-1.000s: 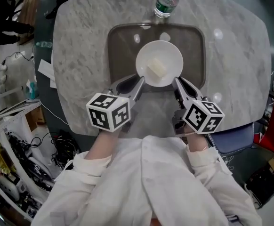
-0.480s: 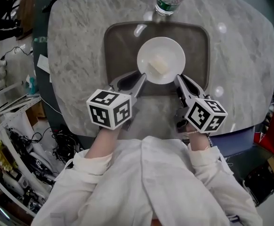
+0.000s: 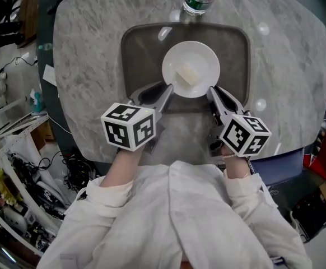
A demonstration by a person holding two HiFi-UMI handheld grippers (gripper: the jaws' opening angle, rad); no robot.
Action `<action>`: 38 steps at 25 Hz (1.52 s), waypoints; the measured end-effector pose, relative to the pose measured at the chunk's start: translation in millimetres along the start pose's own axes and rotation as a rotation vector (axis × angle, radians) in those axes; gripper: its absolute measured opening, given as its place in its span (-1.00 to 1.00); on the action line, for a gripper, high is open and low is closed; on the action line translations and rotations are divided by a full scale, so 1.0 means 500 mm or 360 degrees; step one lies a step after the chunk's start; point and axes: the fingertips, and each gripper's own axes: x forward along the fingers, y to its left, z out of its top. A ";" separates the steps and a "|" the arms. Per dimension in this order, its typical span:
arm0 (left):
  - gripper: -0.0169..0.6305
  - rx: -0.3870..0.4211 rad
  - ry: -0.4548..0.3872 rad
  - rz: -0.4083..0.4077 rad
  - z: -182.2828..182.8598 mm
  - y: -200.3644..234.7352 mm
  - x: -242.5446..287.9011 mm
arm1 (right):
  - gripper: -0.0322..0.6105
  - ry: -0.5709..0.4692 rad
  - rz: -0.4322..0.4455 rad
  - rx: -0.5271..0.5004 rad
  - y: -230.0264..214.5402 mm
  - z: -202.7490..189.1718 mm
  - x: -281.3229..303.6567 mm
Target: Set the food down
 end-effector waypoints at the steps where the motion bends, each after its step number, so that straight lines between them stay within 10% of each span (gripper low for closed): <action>1: -0.74 0.0000 0.0003 0.0001 0.000 0.000 0.001 | -0.78 0.0003 -0.0008 -0.0005 -0.001 -0.001 0.000; 38: -0.47 0.0217 -0.0218 -0.0084 -0.005 -0.097 -0.148 | -0.79 -0.0303 -0.0020 -0.0166 0.074 -0.014 -0.157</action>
